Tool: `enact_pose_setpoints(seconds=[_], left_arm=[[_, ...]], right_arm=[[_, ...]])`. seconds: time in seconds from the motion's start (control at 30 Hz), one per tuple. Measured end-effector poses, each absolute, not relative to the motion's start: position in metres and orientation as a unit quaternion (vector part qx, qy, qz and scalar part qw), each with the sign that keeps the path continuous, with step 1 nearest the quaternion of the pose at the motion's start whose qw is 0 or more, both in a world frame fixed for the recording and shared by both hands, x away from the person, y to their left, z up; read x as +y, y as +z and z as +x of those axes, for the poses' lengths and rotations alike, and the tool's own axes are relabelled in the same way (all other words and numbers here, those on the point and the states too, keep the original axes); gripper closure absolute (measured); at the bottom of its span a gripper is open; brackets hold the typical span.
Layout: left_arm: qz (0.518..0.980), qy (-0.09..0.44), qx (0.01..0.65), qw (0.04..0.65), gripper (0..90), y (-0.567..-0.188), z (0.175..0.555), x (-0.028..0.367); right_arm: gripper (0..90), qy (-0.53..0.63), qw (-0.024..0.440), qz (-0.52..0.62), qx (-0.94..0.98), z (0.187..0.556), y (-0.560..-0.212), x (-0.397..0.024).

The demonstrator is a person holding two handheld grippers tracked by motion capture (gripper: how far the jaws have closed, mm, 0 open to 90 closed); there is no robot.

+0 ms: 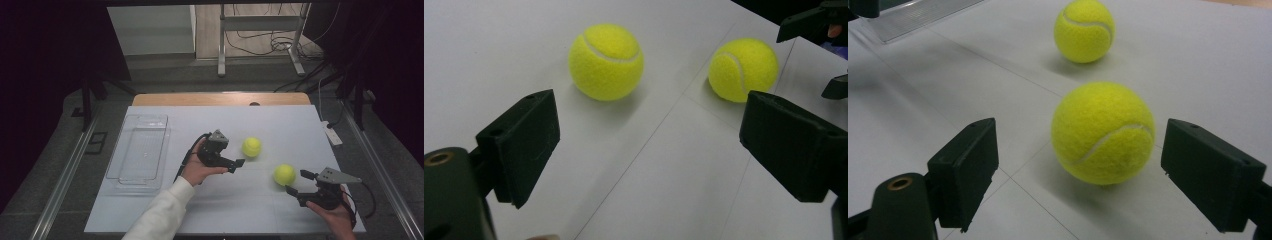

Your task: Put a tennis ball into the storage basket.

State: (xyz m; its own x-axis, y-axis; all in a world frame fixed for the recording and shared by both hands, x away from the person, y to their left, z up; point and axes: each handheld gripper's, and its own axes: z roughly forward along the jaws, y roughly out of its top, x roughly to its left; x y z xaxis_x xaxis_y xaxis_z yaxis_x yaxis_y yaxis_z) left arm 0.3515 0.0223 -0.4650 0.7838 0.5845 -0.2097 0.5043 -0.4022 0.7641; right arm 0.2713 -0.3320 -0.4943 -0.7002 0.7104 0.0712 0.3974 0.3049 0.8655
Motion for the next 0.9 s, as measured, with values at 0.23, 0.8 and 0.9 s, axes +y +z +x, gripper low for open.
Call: enact_pose_setpoints(seconds=[0.23,0.8,0.9], left_arm=[[0.841,0.041,0.326,0.431,9.8,-0.467,0.357,0.016],[0.845,0.036,0.334,0.417,9.0,-0.465,0.368,0.008],[0.846,0.037,0.333,0.415,9.2,-0.466,0.369,0.006]], right_arm=[[15.9,0.472,0.165,0.351,0.791,0.272,-0.495,-0.332],[16.0,0.471,0.164,0.351,0.792,0.272,-0.495,-0.331],[16.0,0.471,0.165,0.352,0.792,0.272,-0.495,-0.332]])
